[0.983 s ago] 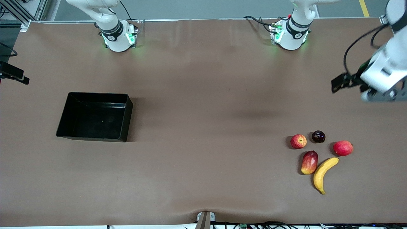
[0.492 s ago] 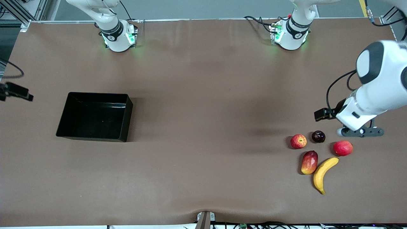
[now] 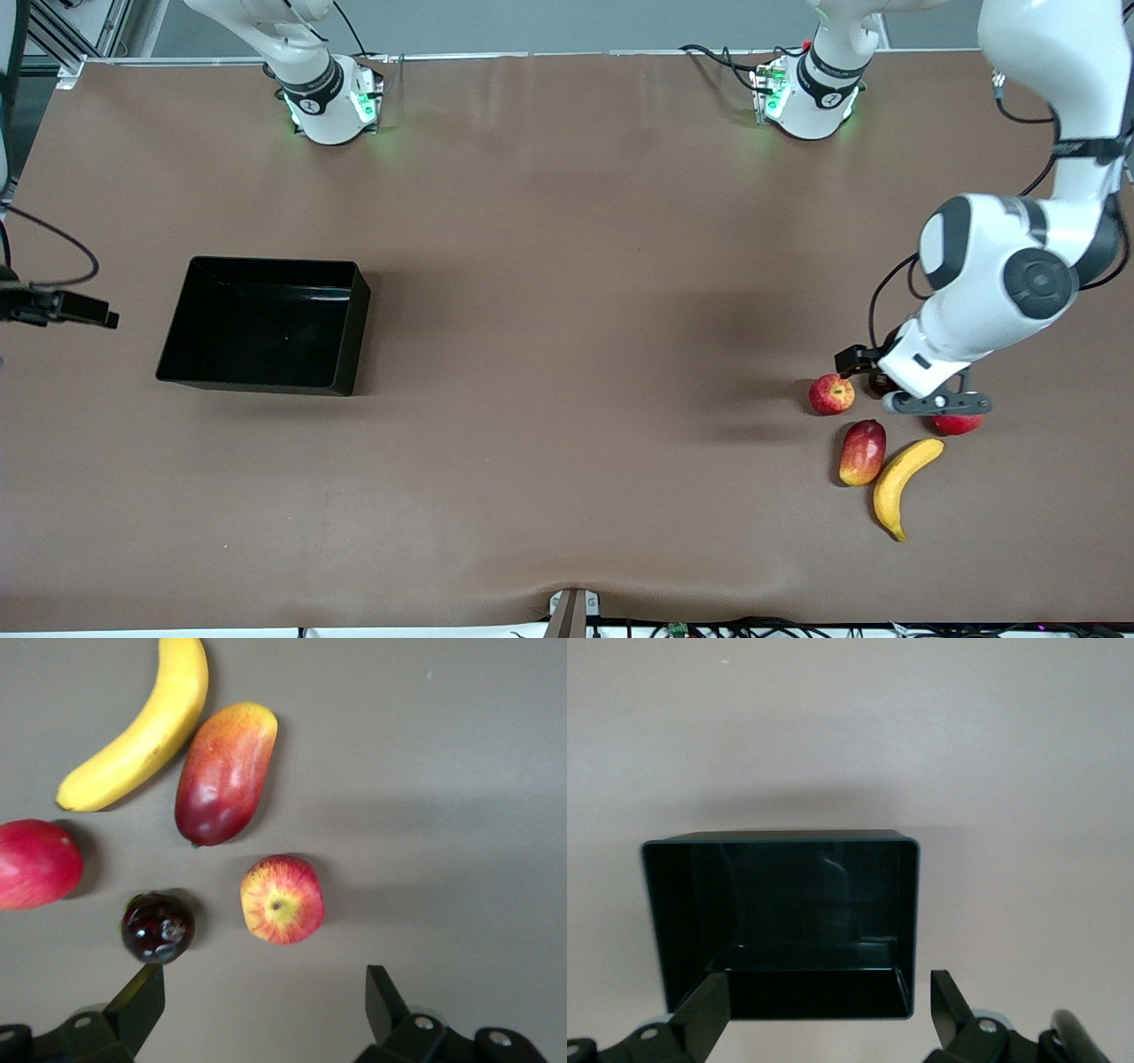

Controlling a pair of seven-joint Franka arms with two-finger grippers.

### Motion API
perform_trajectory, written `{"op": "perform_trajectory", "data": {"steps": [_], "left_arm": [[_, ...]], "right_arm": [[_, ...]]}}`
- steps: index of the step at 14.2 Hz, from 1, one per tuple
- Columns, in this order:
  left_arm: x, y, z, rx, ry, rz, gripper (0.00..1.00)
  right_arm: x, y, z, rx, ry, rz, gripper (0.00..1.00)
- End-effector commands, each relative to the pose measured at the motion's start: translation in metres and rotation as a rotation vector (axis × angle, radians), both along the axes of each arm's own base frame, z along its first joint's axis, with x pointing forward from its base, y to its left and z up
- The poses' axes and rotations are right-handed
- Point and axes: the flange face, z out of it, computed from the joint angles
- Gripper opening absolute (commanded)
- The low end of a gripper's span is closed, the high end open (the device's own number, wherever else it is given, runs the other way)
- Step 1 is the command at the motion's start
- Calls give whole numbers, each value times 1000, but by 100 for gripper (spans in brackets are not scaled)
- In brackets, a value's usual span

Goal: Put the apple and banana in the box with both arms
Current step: 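Grasp the apple with the left gripper while the right gripper reaches the box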

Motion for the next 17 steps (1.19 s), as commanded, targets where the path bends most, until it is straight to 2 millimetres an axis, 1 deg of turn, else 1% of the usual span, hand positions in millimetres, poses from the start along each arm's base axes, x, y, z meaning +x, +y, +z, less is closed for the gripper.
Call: {"op": "perform_trajectory", "data": {"steps": [1,2,3,4,5,6,7,9,10,12,13,14,15,16,17], "left_arm": [[5,2,-25,7,-16,-19,100],[6,3,-37,5,-15,-19,100],[6,1,-50,2,-10,-22,100],[7,1,-58,1,-4,-22,100],[6,2,-69,-1,5,-22,100],[6,2,-78,-3,7,-21,100],[6,1,-83,-6,7,-23,100],[8,2,-94,-11,0,-18,100],[8,3,-101,-12,-1,-17,100],[8,3,-114,-17,-6,-7,100],[8,3,-117,-17,-3,-2,100],[8,4,-120,-17,0,2,92],[8,5,-120,-16,0,2,80],[9,6,-120,-16,1,6,65],[10,8,-120,-15,-1,12,50]], "right_arm": [[4,-26,-28,4,38,-13,100],[3,-39,-53,16,76,-34,100],[-2,-43,-79,29,112,-43,100],[-8,-43,-103,32,129,-46,100],[-17,-43,-128,35,139,-49,100],[-26,-50,-151,36,138,-62,100],[-35,-62,-170,37,136,-74,100],[-45,-74,-194,44,120,-41,100],[-51,-76,-205,48,121,-28,100],[-57,-70,-221,51,133,-21,100],[-60,-71,-227,49,125,-19,100],[-63,-70,-234,50,124,-12,100],[-68,-69,-242,56,132,3,91],[-72,-66,-247,62,139,25,75],[-74,-65,-251,66,142,38,62]]}}
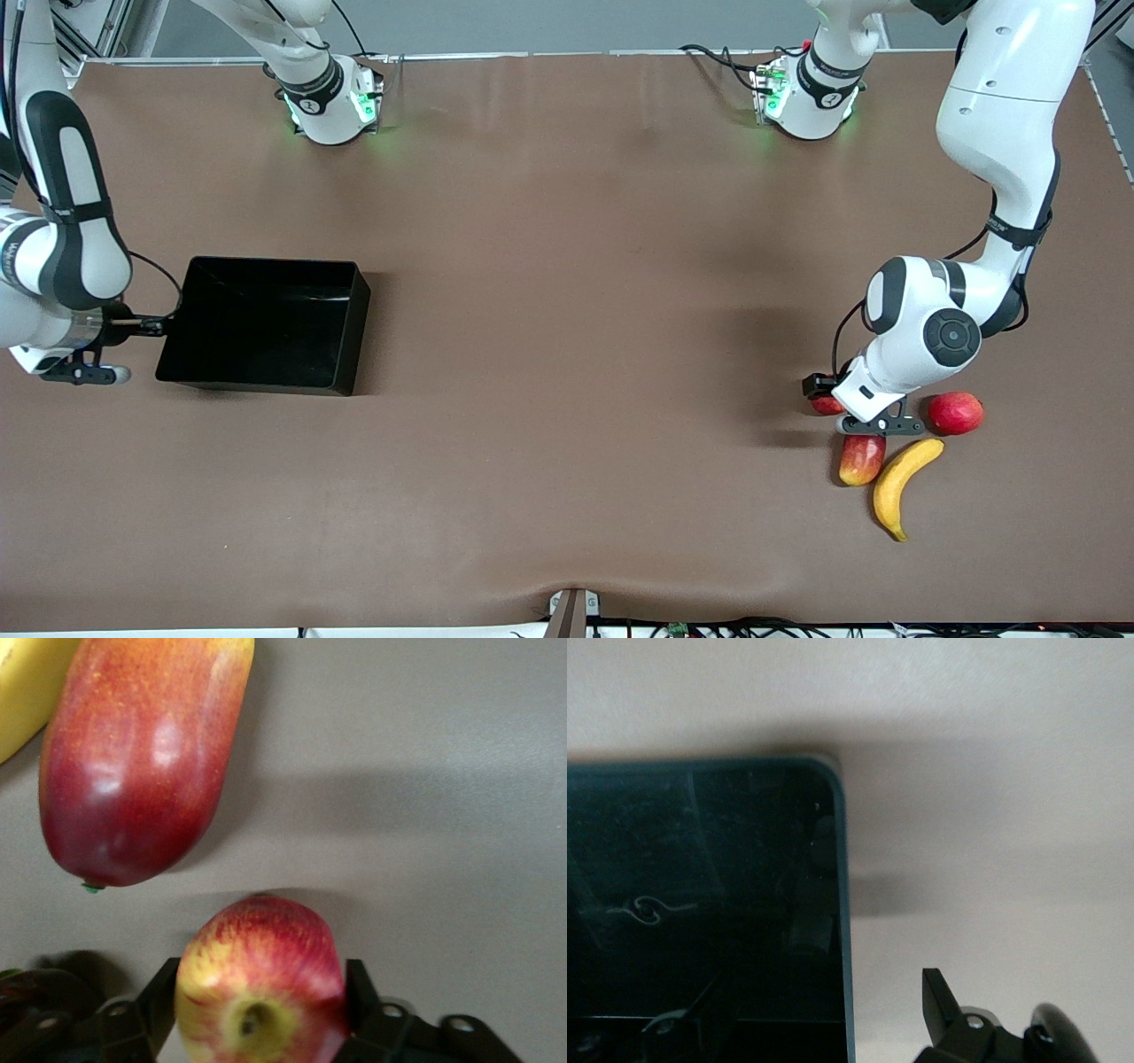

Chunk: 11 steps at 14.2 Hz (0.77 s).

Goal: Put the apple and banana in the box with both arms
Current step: 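Grasp the apple with the left gripper while the right gripper reaches the box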

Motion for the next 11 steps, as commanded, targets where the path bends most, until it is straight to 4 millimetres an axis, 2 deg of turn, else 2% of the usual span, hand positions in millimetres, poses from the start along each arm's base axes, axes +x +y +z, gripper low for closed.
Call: {"op": "perform_trajectory", "data": {"steps": [1,2,3,4,5,9,11], "left_arm": [[5,4,5,6,-20,19,32],[5,4,5,6,-20,36,16],[5,0,7,6,-23,55,4],[6,-5,12,5,-30,67,0],[7,-8,19,4,-35,74,0],[9,-26,56,-2,-82,50,0],[9,-31,76,-1,-89,45,0]], "right_arm": [[-10,3,-4,13,-16,53,45],[-11,0,-6,16,-24,72,30],[-11,-3,-6,20,-31,93,19],[-12,-7,-9,25,-31,102,7],[-13,-8,-10,28,-32,109,0],[-12,-2,0,47,2,123,0],[-1,9,29,65,33,137,0]]}}
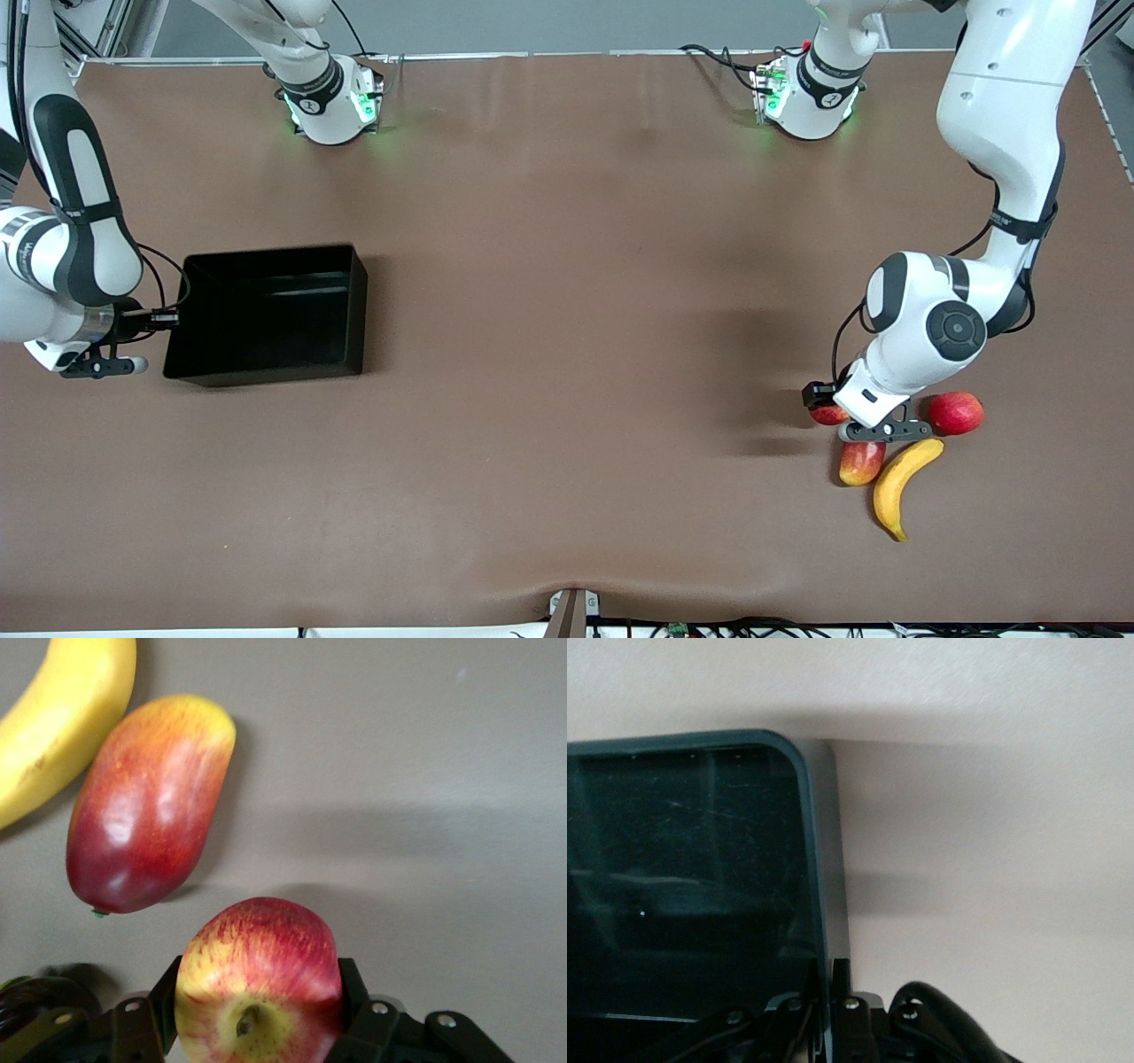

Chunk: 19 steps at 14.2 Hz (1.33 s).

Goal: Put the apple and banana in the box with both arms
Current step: 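Drag the black box with the right gripper while the left gripper lifts apple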

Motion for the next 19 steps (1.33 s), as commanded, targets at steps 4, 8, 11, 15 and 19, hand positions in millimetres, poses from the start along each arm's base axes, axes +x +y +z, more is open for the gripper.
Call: {"op": "perform_trajectory", "data": {"steps": [4,8,11,15,19], "left_arm": [[4,-20,68,14,9,-14,0],[2,-34,106,13,29,-2,0],[-9,-43,126,21,46,-15,0],[-22,-71,152,8,52,11,0],[-32,-104,154,-11,57,20,0]], "right_arm": [[25,47,87,77,45,30,0],[36,158,146,-7,105,-93,0],[34,239,161,-39,100,-43,0],[31,295,161,112,116,-84,0],[12,416,149,91,67,-100,0]]}}
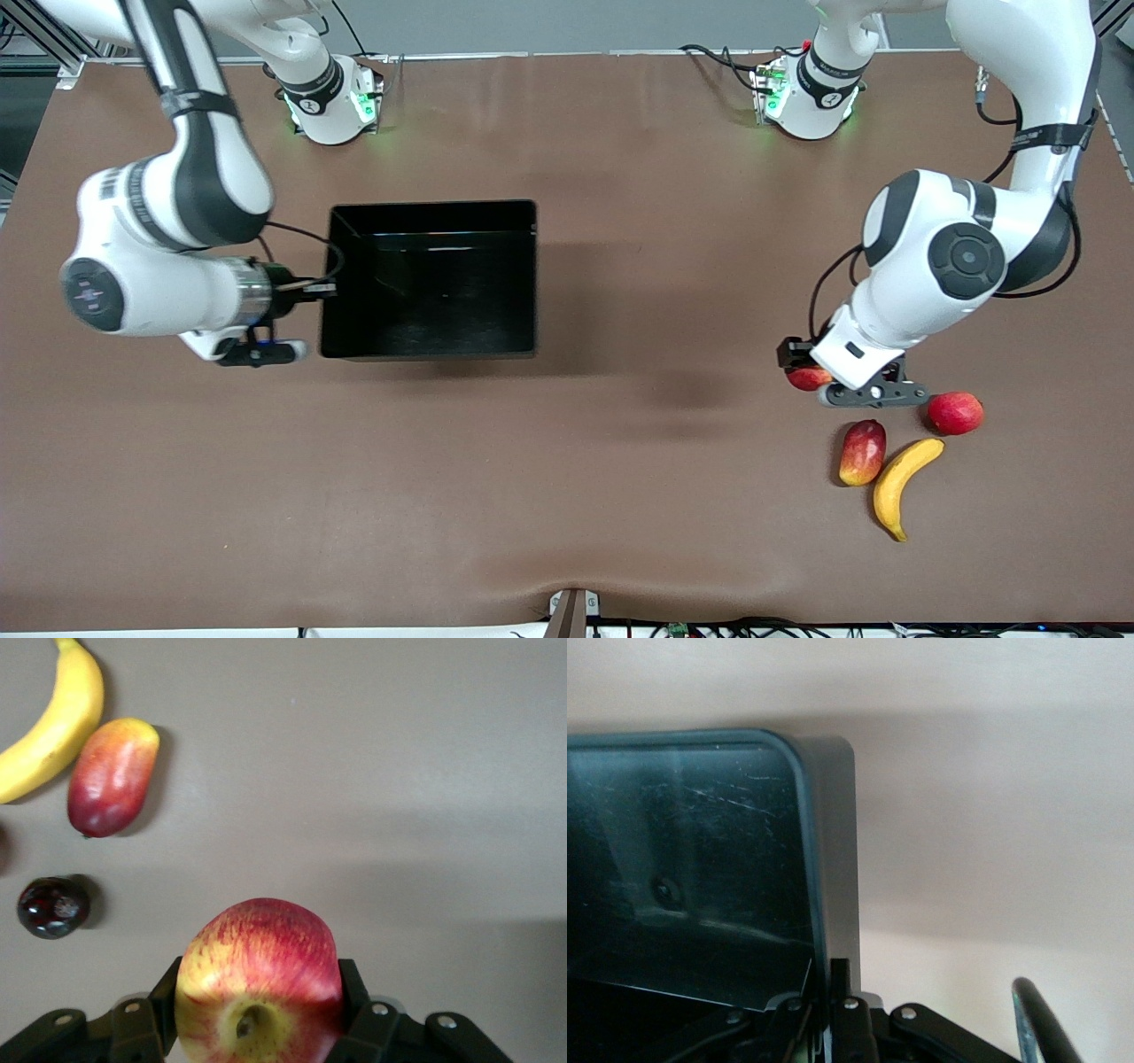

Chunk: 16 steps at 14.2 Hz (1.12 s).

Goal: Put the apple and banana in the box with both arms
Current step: 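Drag the black box with the right gripper while the left gripper lifts apple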

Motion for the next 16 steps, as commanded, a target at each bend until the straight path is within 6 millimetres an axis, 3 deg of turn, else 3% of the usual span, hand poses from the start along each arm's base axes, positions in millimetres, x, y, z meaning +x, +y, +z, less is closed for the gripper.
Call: {"op": "perform_trajectory", "data": {"steps": [1,3,7,11,12,14,16], "left_arm": [[-9,-17,6,3,1,21,0],[-12,-24,6,0,3,14,0],[-20,-48,3,-11,13,58,0],[-27,-66,0,-12,18,88,0],[-28,-68,0,-10,20,96,0],[-32,-76,-12,-7,41,88,0],[-45,-98,-19,-2,53,54,0]], "right_arm": [[-18,87,-8,-33,-31,-65,0],[-28,141,-22,-24,-76,-91,0],[-38,209,-73,4,-129,-145,0],[-48,244,-109,42,-139,-171,0],[-50,249,-122,35,-142,-169,0],[-52,250,-128,30,-137,-166,0],[-54,253,-135,25,-133,-164,0]]}}
